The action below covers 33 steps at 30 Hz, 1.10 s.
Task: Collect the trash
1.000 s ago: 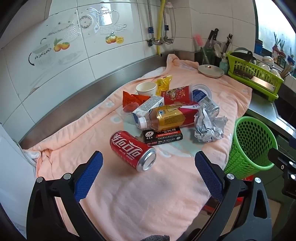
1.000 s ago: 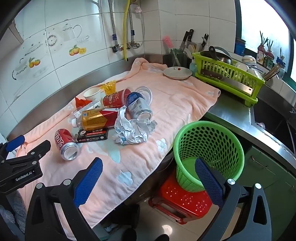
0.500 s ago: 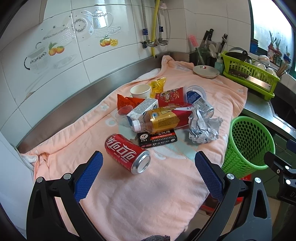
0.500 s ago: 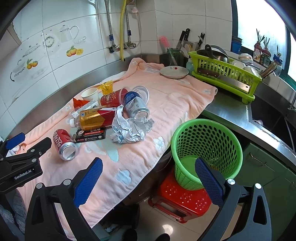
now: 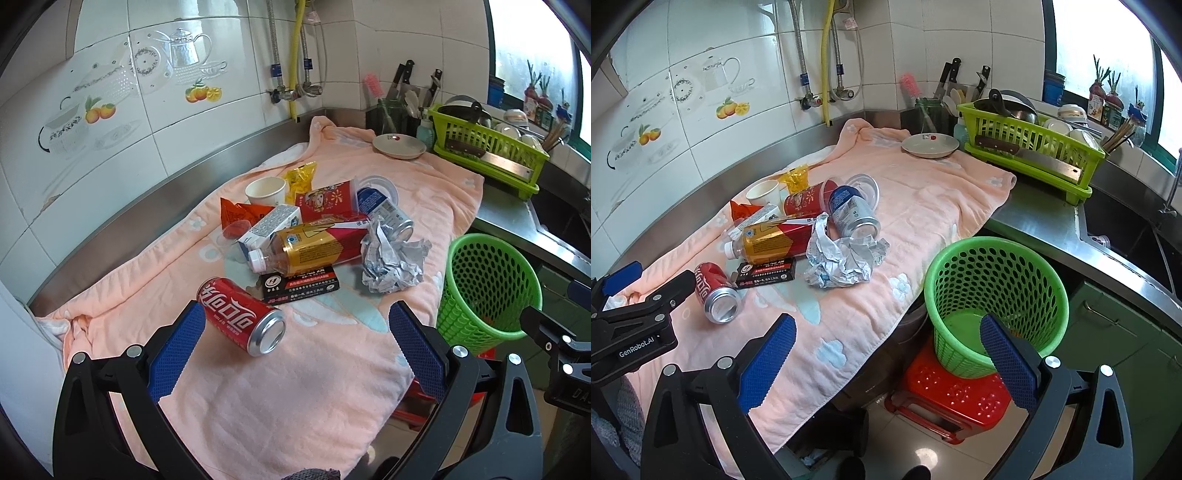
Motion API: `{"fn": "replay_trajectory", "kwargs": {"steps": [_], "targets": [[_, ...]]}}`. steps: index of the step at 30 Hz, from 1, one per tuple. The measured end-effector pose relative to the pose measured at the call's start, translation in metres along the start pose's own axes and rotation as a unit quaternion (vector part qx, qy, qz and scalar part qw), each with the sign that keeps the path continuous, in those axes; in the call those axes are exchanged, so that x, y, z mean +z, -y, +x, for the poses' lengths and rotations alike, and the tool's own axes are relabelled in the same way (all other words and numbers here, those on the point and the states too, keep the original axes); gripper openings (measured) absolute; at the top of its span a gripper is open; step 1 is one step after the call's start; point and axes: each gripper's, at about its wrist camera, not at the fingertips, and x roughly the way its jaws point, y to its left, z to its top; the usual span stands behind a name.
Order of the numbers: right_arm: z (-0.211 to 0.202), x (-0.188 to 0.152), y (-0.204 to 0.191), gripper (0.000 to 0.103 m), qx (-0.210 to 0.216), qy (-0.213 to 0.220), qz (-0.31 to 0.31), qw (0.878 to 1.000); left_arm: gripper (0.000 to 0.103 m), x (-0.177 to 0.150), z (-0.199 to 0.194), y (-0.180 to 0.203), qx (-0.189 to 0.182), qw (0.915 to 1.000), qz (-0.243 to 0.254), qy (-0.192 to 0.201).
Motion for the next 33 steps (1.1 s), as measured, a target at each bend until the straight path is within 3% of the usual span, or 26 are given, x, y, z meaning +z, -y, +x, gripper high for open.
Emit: {"fn": "replay_trajectory", "kwargs": {"steps": [33], "targets": [[0.011, 0.003, -0.006, 0.097, 0.005, -0.007, 0.003, 1.000, 0.098, 0.005, 0.006, 0.003, -0.003, 1.0000, 0.002, -0.001]]}}
